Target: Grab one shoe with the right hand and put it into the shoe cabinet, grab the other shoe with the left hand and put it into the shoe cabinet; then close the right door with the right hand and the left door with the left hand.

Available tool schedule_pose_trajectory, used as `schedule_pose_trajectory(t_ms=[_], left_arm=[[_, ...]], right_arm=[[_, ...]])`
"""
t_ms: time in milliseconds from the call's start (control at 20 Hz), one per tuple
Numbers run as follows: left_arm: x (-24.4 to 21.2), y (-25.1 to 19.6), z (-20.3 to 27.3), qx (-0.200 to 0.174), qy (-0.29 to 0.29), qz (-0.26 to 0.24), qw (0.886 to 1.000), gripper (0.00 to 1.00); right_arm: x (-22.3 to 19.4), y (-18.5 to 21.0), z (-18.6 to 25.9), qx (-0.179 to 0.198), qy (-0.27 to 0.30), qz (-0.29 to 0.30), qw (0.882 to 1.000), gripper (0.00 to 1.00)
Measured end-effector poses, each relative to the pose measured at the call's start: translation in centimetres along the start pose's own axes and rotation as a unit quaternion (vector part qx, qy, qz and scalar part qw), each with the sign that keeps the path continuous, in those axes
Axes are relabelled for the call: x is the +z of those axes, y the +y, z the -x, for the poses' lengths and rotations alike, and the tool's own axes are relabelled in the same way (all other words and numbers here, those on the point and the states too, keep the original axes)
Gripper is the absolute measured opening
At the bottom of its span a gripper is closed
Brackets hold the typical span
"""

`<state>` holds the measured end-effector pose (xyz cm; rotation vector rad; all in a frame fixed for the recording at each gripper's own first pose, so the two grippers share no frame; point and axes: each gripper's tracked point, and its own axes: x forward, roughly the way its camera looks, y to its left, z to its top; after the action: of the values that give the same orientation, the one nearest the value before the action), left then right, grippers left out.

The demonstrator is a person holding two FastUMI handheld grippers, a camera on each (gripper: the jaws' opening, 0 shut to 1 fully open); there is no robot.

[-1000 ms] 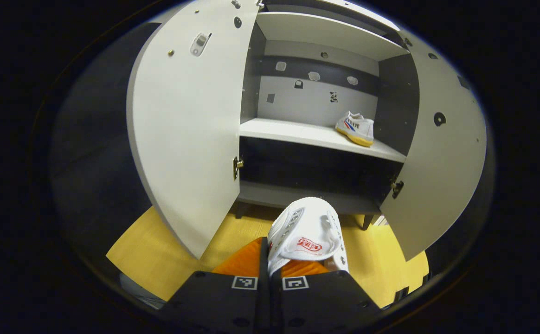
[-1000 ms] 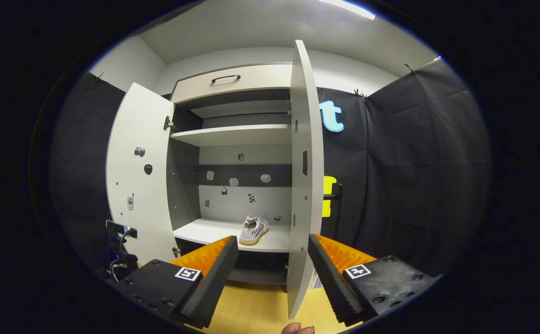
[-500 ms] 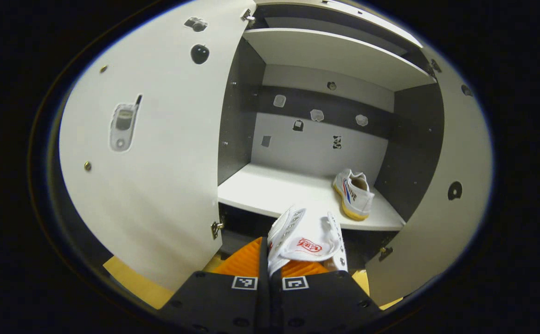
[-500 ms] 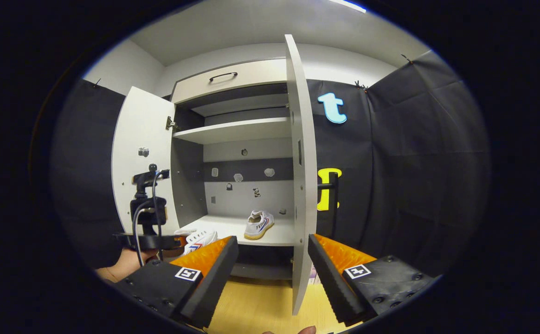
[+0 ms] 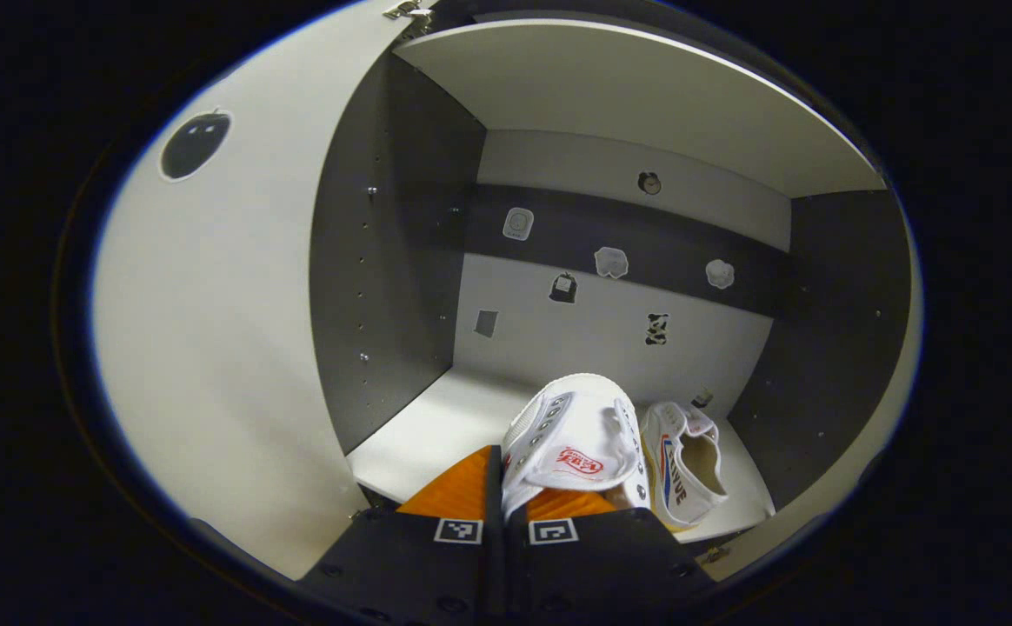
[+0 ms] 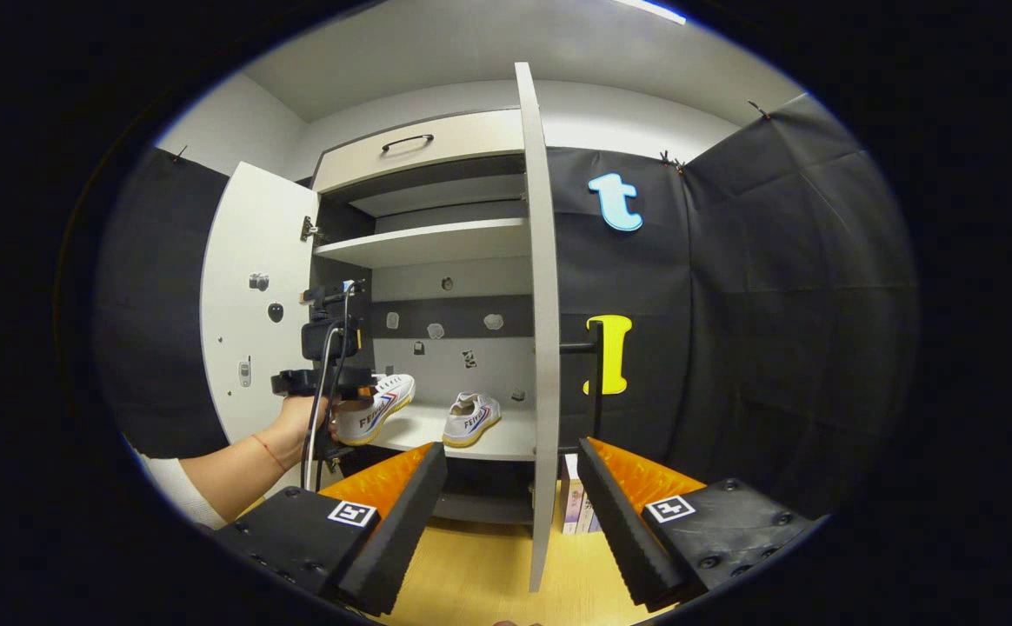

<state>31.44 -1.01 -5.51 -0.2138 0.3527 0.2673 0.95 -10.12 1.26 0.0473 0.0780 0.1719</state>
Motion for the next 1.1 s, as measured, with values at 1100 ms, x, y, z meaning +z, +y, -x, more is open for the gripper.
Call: schedule_pose_trajectory(t_ms=[1100], left_arm=[[-4.2, -2.5, -13.1, 0.035, 0.101, -0.079, 0.991, 0.14]], right_arm=[[-0.3, -4.4, -0.1, -0.047, 0.005, -0.006, 0.999, 0.96]])
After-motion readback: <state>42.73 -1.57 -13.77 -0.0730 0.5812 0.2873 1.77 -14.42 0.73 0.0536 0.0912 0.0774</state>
